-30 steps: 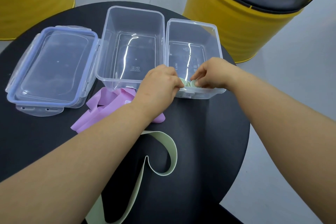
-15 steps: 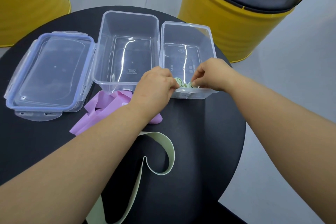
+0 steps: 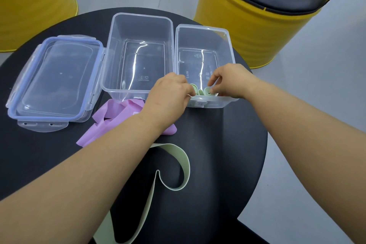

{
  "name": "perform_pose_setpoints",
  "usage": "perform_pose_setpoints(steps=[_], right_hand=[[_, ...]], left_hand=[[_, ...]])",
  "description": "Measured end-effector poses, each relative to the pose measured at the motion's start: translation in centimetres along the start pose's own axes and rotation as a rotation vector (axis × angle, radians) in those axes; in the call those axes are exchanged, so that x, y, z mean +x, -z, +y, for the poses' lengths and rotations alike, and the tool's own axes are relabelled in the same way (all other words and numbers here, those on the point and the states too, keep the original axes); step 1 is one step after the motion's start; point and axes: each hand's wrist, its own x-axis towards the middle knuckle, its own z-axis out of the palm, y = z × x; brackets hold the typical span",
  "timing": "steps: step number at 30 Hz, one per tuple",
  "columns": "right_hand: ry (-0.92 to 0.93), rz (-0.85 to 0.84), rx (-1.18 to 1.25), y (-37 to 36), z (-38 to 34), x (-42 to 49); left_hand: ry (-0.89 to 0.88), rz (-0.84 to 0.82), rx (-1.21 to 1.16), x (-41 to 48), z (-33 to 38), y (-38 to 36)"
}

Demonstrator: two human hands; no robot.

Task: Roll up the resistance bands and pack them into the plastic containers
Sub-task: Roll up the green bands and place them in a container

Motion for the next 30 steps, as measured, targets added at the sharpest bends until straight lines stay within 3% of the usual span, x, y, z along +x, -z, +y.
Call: perform_pose_setpoints(steps=[18,25,30], right_hand=[[0.02,0.043,0.008,0.4,-0.2,-1.2],[0.042,0.118,0.014,0.1,-0.1,-1.6],[0.127,0.266,0.144,-0.8,-1.1,-3.8]], left_hand=[[0.087,-0.051,-0.03,-0.8,0.6,1.6],[0.208,-0.085,-0.058,-1.3,0.9,2.7],[0.388,-0.127,-0.103,-2.7,1.1,4.2]])
